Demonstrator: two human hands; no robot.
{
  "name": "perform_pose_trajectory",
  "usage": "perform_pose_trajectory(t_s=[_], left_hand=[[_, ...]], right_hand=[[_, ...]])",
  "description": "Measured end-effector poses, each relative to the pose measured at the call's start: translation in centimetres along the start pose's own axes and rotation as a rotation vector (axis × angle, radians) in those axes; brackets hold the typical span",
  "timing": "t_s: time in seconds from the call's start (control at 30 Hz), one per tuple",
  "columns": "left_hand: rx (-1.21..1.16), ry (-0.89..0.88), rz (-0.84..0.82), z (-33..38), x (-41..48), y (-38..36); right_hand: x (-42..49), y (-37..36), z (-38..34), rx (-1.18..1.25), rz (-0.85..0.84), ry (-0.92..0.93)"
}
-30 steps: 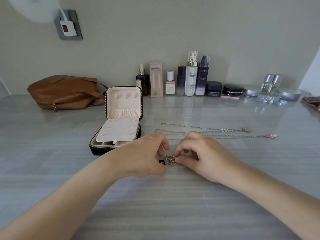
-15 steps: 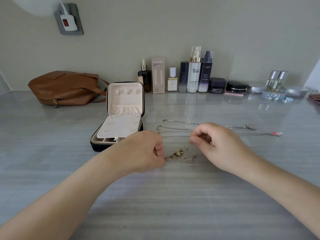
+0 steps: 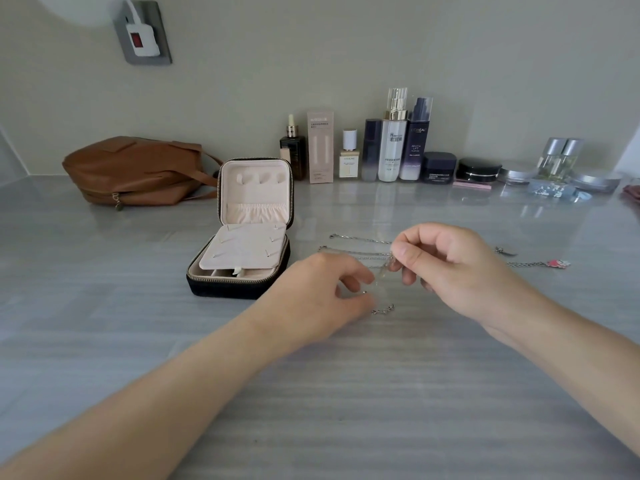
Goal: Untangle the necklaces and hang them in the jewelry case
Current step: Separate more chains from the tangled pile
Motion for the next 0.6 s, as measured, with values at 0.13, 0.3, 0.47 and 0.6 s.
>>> perform_pose_trajectory(t_s=[0.13, 0.3, 0.47, 0.6], left_hand=[[-0.117, 0.010, 0.063, 0.2, 0.3, -0.1], [-0.346, 0.063, 0.051, 0.5, 0.1, 0.6], [-0.496, 0.135, 0.105, 0.8, 0.2, 1.2], [-0.639, 0.183, 0.126, 0.6, 0.3, 1.5]], right_hand=[[0.0, 0.0, -0.1, 0.043, -0.006, 0.004], [0.1, 0.2, 0.3, 0.027, 0.011, -0.010], [0.3, 0.2, 0.8, 0.009, 0.003, -0.028], [0.3, 0.0, 1.1, -0.015, -0.016, -0.044]])
Point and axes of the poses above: each hand's wrist, its own x-axis towards the middle knuckle, its own y-axis out of the back of the hand, z = x × y, the point moved 2 cm from there along x, towards the middle knuckle, and after that the axes turned 1 degree about -y, right-handed, at the moved point
